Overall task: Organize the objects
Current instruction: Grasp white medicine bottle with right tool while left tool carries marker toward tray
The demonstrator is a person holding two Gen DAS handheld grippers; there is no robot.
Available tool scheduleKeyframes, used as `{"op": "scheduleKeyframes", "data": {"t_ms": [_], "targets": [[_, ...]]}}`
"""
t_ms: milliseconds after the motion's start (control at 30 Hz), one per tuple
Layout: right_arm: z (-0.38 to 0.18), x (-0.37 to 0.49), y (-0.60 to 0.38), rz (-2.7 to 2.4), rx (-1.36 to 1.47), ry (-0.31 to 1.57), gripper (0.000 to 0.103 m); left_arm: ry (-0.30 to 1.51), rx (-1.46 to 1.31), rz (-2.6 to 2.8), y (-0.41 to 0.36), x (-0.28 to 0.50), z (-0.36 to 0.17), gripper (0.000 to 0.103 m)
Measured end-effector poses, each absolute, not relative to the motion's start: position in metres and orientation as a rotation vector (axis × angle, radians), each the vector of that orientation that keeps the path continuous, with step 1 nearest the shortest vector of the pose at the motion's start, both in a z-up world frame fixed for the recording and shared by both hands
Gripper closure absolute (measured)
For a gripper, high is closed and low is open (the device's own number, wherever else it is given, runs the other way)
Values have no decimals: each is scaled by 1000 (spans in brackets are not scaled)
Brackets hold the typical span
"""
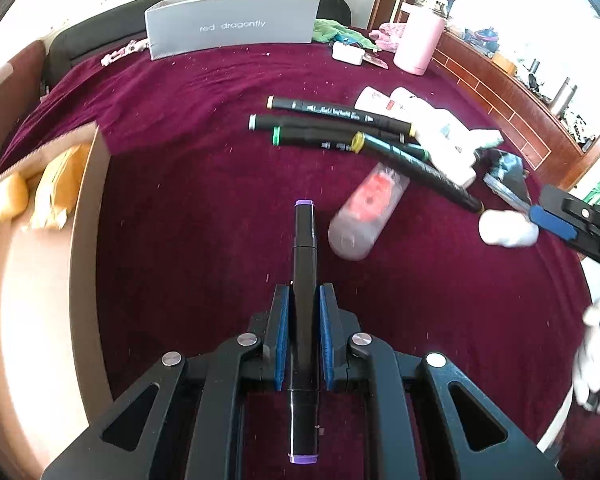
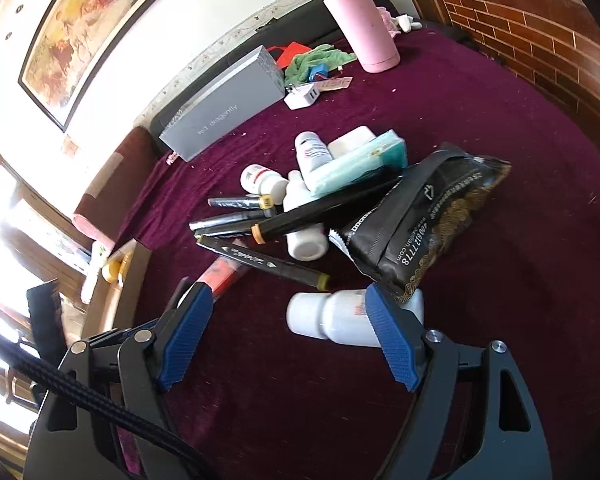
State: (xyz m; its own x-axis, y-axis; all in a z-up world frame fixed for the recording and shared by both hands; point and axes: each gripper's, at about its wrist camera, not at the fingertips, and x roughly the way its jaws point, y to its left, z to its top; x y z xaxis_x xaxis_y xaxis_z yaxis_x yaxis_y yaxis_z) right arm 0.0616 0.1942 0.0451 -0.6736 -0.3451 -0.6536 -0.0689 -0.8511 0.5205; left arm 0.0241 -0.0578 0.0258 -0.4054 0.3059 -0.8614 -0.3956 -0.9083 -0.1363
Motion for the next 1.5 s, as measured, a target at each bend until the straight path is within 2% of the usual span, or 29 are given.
{"op": "scheduleKeyframes", "data": {"t_ms": [133, 367, 533, 567, 600, 633, 700, 867, 967, 1300, 1500], "targets": [[48, 56, 184, -2654, 1239, -582, 23, 116, -1402, 2320, -58, 29, 20, 92], [42, 46, 146, -2691, 1407, 49, 23, 110, -1401, 2309, -58, 33, 20, 92], [28, 39, 142, -2654, 1520, 186, 26, 114, -1390, 2319, -57, 33, 20, 92], [26, 38, 141, -2656, 1535, 207, 28, 118, -1387, 2324, -56, 33, 20, 92], [23, 36, 141, -2655, 1555, 225, 36, 120, -1383, 2331, -56, 33, 19, 92], [21, 35, 142, -2646, 1572, 220, 47, 120, -1378, 2338, -55, 33, 19, 92], [17, 31, 145, -2619, 1595, 175, 57, 136, -1364, 2359, -51, 33, 18, 91], [18, 29, 146, -2628, 1593, 104, 70, 237, -1316, 2417, -42, 39, 17, 92], [18, 29, 144, -2637, 1611, 82, 70, 177, -1329, 2389, -47, 42, 19, 92], [29, 50, 150, -2581, 1548, -222, 71, 19, -1241, 2406, -80, 68, 50, 92], [43, 55, 132, -2550, 1457, -288, 71, -41, -1177, 2436, -102, 82, 68, 91]]}}
